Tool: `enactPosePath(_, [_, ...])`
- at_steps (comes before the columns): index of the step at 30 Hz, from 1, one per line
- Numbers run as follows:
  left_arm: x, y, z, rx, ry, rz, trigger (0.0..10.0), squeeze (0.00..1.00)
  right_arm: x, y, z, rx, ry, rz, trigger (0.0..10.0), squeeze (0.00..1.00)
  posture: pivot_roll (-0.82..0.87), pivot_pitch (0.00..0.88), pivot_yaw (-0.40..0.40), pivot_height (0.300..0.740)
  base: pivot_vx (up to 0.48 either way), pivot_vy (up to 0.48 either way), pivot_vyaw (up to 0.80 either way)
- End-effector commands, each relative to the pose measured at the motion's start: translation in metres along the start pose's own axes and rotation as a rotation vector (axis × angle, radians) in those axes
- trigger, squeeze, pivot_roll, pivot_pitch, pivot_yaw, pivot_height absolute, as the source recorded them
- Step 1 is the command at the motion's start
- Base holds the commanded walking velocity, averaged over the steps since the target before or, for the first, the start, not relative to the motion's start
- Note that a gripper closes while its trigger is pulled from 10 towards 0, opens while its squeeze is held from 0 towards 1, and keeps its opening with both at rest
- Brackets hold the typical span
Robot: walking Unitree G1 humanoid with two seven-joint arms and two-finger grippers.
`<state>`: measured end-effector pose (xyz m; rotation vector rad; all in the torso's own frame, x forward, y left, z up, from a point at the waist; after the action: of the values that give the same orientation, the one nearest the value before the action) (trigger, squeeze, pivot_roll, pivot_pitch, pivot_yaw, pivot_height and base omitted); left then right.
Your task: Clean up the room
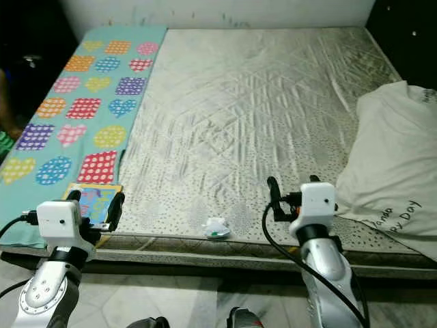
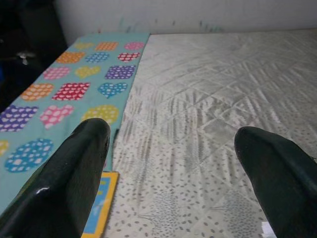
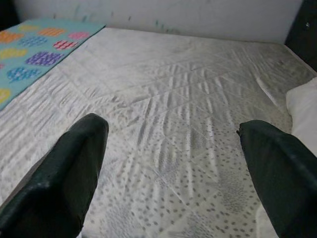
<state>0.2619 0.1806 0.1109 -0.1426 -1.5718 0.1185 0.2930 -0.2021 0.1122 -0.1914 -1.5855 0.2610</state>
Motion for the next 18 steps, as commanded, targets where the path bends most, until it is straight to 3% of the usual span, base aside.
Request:
enactPosePath(1, [0.0, 0.007, 0.003, 0.008, 0.004, -0.023, 10.0, 0.0, 0.002, -0.009, 0.004, -0.007, -0.012, 0.014, 10.0, 0.0, -0.12, 0.1, 0.078, 0.74, 0.0, 0.0, 0.0])
enactPosePath(8, [-0.004, 0.016, 0.012, 0.024, 0.023, -0.038, 10.0, 0.0, 0.0, -0.027, 0.013, 0.025, 0.008, 0.06, 10.0, 0.0, -0.13, 0.103, 0.064, 0.74, 0.0, 0.0, 0.0])
enactPosePath(18, [-0.003, 0.009, 0.02, -0.013, 0.026, -0.028, 10.0, 0.0, 0.002, -0.015, 0.011, 0.055, 0.008, 0.03, 10.0, 0.0, -0.14, 0.1, 0.038, 0.74, 0.0, 0.0, 0.0])
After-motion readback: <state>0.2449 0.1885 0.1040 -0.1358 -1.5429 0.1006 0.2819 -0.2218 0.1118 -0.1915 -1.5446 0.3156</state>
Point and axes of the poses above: a point about 5 cm out from each wrist's last joint towards the gripper, its own z axis pointing back from the gripper into the wrist, its own x axis along the axis of the wrist's last joint, y = z × x, the point moved 4 cm from there along -z, pointing out of the wrist towards the gripper, and after that the axes turned 10 degrees about z, right-handed, at the moved point
